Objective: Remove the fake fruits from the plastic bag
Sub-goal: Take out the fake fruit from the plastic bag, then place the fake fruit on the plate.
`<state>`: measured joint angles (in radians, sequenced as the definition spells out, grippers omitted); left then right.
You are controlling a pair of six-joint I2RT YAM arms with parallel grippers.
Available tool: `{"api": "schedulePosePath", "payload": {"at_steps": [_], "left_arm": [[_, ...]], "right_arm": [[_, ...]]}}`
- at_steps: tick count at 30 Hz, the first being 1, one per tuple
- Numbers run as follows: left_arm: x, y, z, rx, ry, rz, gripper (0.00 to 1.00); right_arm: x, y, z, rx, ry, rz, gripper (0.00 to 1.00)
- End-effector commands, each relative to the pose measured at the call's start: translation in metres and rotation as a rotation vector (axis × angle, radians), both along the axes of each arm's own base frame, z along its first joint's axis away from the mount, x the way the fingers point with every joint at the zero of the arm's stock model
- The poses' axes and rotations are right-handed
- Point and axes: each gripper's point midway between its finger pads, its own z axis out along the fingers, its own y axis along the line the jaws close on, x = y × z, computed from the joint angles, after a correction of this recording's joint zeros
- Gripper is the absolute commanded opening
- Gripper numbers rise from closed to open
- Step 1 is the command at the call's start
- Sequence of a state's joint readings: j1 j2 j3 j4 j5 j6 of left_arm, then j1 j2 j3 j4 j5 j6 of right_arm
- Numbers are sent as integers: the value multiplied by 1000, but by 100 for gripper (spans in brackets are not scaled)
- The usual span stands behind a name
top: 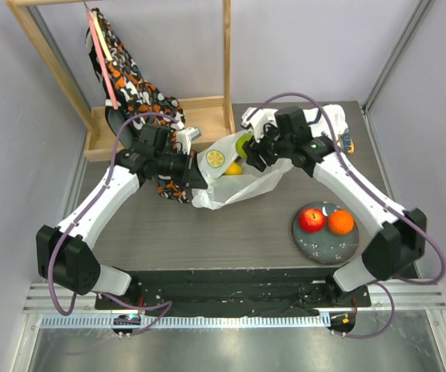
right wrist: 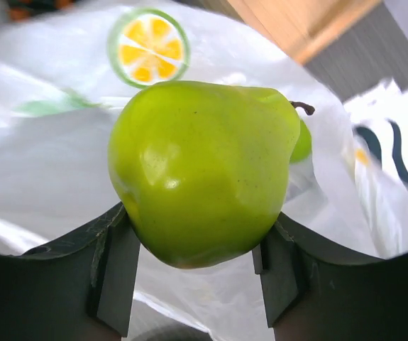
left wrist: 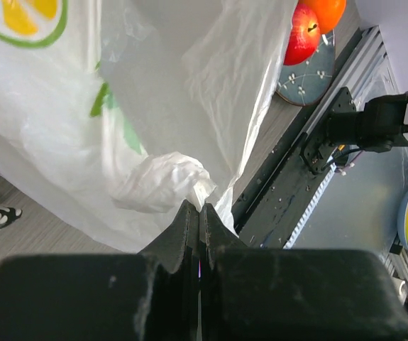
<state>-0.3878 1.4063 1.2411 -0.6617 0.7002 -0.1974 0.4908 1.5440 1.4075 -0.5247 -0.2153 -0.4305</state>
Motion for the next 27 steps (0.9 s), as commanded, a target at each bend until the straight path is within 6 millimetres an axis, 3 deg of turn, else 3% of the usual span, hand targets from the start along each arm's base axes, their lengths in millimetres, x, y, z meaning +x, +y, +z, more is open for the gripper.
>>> {"api": "schedulePosePath", "payload": {"at_steps": [1, 6, 7, 10, 12, 13, 14, 17, 20, 27], "left_arm": [[15, -8, 20, -24, -78, -14, 0], [24, -5, 24, 7, -114, 0, 0], [26, -4, 27, 10, -123, 3, 0], [27, -5, 29, 11, -132, 3, 0], [28, -5, 28, 11, -129, 2, 0], [29, -5, 28, 11, -129, 2, 0], [30, -6, 27, 11, -126, 1, 0], [31, -9, 29, -3, -119, -3, 0], [33, -12, 29, -14, -108, -8, 0], [30, -10, 26, -7, -119, -10, 0]], "right_arm": [[-58, 11, -5, 81, 151, 148, 38], [-97, -15, 29, 9, 126, 208, 38], [-109, -26, 39, -18, 93, 220, 38], [-147, -69, 35, -196, 78, 277, 38], [-175, -101, 7, -355, 129, 349, 38], [-186, -113, 5, -398, 103, 374, 37], [-202, -131, -17, -496, 154, 446, 38], [-230, -155, -47, -598, 236, 538, 39], [-233, -173, -73, -719, 304, 599, 38], [-239, -195, -95, -864, 398, 726, 40]]}}
